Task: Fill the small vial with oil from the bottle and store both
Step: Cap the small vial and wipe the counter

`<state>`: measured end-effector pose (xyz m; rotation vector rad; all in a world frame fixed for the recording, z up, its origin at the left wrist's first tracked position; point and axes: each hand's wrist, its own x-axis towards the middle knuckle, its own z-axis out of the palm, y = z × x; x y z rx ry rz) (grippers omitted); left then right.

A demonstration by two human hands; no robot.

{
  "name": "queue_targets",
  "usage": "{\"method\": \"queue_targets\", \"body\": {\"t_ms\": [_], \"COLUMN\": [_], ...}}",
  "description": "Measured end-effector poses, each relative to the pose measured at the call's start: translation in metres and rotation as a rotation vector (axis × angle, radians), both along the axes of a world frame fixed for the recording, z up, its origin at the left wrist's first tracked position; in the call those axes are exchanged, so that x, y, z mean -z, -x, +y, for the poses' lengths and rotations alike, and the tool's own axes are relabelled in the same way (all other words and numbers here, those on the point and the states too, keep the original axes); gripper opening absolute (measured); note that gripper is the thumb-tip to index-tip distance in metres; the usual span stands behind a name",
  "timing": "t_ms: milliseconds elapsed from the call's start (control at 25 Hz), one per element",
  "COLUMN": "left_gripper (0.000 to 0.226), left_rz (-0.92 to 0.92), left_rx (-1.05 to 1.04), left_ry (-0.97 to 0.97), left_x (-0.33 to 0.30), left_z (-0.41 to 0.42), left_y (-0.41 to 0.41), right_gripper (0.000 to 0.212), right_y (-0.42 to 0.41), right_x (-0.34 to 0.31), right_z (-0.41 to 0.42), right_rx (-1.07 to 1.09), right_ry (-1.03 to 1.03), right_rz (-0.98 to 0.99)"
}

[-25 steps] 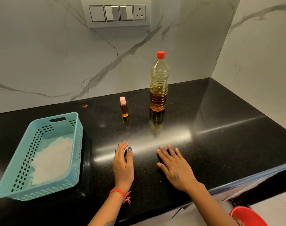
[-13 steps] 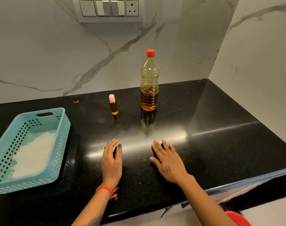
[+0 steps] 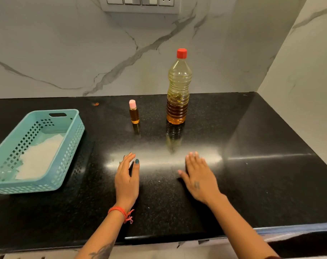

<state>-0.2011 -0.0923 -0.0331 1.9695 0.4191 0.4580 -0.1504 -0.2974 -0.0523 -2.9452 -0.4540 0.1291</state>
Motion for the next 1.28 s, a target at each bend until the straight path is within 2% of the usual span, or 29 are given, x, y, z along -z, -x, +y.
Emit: {"method": "queue_targets", "body": {"t_ms": [80, 240, 360, 640, 800, 960, 1080, 1280], "left_gripper": [0.032, 0.031, 0.031, 0.029, 0.029, 0.039, 0.039, 0.03], "left_rz": [-0.004, -0.008, -0.013, -0.035, -0.108, -0.152, -0.138, -0.101], "left_rx": [-0.017, -0.014, -0.007, -0.023, -0.063, -0.117, -0.1, -0.031], "left_ry": [0.015, 0.027, 0.057, 0.109, 0.104, 0.155, 0.147, 0.192], "left_x": [0.0, 0.003, 0.004, 0.001, 0.002, 0.0, 0.002, 0.004], "left_z": [0.002, 0.003, 0.004, 0.01, 0.024, 0.038, 0.043, 0.035], "left_y": [0.001, 0.002, 0.001, 0.003, 0.005, 0.008, 0.012, 0.015], "right_gripper": [0.103, 0.074, 0.073, 0.069, 0.064, 0.061, 0.082, 0.071], "right_y": [0.006, -0.028, -0.059, -0.085, -0.054, -0.011, 0.005, -0.009], "right_x": [0.001, 0.003, 0.003, 0.0, -0.003, -0.005, -0.007, 0.0], "right_z": [-0.003, -0.044, -0.025, 0.109, 0.169, 0.178, 0.15, 0.047], "right_rx": [-0.026, 0.286, 0.316, -0.03, -0.287, -0.55, -0.444, 0.025], "right_ry": [0.001, 0.085, 0.069, 0.011, 0.002, 0.038, -0.02, 0.09], "right_rz": [0.003, -0.017, 0.012, 0.038, 0.029, 0.0, 0.034, -0.007]}}
